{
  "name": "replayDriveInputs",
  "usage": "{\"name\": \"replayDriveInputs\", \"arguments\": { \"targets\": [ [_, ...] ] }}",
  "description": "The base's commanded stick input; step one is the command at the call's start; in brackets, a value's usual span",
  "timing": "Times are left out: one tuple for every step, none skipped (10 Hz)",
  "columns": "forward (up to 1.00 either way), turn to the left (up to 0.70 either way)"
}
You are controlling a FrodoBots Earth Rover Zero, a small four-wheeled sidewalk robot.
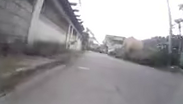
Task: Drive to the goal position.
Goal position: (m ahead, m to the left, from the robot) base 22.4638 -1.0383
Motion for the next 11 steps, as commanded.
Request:
{"name": "replayDriveInputs", "arguments": {
  "targets": [
    [1.0,0.0],
    [1.0,0.0],
    [1.0,0.0],
    [1.0,0.0],
    [1.0,0.0],
    [1.0,0.0],
    [1.0,0.0],
    [1.0,0.0],
    [1.0,-0.07],
    [1.0,-0.28],
    [1.0,-0.4]
  ]
}}
